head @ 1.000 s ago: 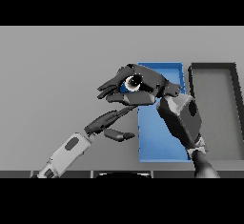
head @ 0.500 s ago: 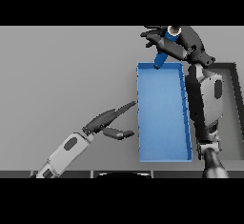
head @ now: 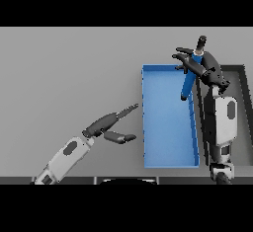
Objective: Pick up the blue pipe and place it into the blue bin.
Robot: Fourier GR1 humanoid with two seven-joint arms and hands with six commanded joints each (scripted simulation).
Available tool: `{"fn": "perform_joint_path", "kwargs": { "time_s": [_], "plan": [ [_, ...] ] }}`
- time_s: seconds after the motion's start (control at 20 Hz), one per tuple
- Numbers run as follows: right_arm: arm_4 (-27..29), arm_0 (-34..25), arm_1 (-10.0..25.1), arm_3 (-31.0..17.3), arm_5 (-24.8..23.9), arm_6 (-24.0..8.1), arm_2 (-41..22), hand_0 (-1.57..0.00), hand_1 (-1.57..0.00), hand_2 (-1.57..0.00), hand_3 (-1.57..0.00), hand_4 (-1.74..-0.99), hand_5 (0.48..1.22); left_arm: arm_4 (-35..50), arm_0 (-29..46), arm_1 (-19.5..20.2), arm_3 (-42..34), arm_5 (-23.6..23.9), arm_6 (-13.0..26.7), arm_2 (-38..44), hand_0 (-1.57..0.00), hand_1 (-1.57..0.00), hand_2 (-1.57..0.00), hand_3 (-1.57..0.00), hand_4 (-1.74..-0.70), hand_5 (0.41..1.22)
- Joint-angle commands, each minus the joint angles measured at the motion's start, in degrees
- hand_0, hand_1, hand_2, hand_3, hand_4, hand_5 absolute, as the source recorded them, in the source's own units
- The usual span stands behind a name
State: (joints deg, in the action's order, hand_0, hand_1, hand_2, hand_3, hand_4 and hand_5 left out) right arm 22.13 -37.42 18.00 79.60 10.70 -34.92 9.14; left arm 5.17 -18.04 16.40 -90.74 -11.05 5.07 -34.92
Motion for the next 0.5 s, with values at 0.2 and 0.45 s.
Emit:
{"fn": "perform_joint_path", "kwargs": {
  "time_s": [0.2,0.45],
  "plan": [
    [2.25,7.71,5.83,-0.83,-7.65,-0.02,-10.50,-1.57,-1.57,-1.57,-1.18,-1.569,1.221,-0.02,-0.26,-1.13,-0.67,0.54,1.18,-0.57,0.00,0.00,0.00,0.00,-0.83,0.471],
    [10.14,11.27,13.47,-2.59,-15.66,-0.01,-24.51,-1.57,-1.57,-1.57,-1.01,-1.583,1.199,-1.08,0.74,-1.05,-0.72,1.05,0.99,-1.27,0.00,0.00,0.00,0.00,-0.83,0.474]
  ]
}}
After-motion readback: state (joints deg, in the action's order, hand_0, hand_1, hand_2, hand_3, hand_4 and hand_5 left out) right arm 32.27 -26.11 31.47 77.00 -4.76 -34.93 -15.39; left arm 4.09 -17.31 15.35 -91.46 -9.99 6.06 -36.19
